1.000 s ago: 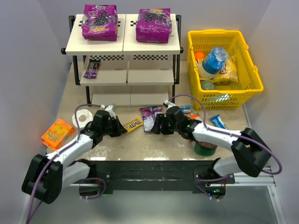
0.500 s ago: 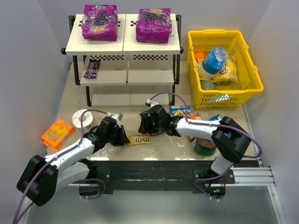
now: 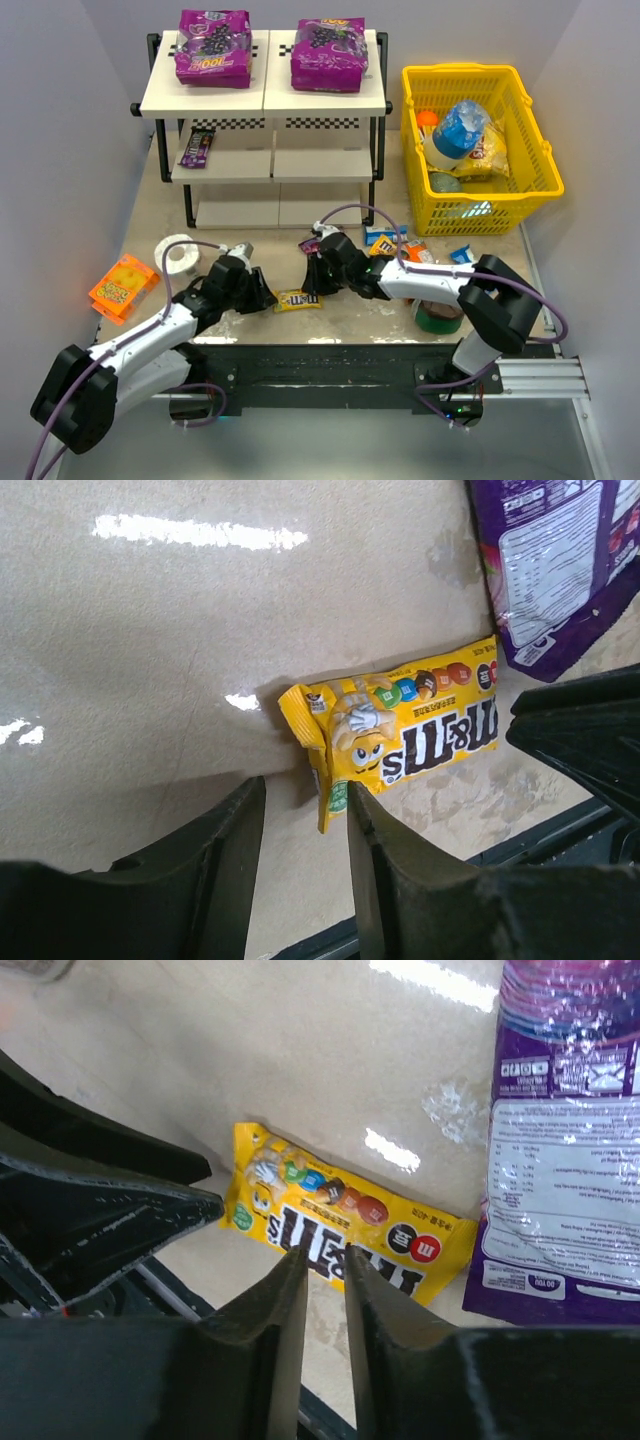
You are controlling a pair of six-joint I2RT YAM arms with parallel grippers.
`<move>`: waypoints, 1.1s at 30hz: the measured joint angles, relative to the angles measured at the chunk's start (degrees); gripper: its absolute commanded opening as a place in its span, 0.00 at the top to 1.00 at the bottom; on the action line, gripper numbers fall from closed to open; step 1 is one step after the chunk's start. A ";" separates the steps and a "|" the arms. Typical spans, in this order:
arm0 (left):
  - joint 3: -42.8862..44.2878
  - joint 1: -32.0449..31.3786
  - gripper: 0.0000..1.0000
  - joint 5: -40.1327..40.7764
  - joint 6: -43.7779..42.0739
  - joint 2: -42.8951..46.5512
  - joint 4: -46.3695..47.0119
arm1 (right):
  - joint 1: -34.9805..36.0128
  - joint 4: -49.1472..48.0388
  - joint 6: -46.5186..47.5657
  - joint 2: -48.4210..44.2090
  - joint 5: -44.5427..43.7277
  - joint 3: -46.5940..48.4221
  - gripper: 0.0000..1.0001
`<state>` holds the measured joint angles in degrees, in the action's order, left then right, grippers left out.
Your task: Place and organize the candy bags onto the shelf
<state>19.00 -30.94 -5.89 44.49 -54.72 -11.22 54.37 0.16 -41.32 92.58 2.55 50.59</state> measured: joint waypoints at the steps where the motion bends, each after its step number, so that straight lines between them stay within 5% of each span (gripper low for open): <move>1: -0.33 0.00 0.57 -0.02 0.24 -0.17 0.37 | 0.02 0.02 -0.11 0.00 0.00 -0.46 0.81; 18: -7.80 0.00 0.44 -3.72 6.36 -0.04 15.74 | 0.13 -1.84 -2.82 3.80 0.07 -4.20 0.90; 27: -10.14 0.04 0.63 -4.83 8.68 -3.15 23.12 | 0.13 -1.97 -2.86 3.85 0.00 -4.20 0.90; 33: -10.51 0.04 0.85 -4.35 8.85 -3.10 23.17 | 0.13 -1.97 -2.89 3.85 -0.07 -4.20 0.91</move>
<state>8.49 -30.89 -10.24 53.34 -57.82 11.94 54.50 -1.80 -44.21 96.42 2.48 46.39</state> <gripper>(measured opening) 0.273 0.097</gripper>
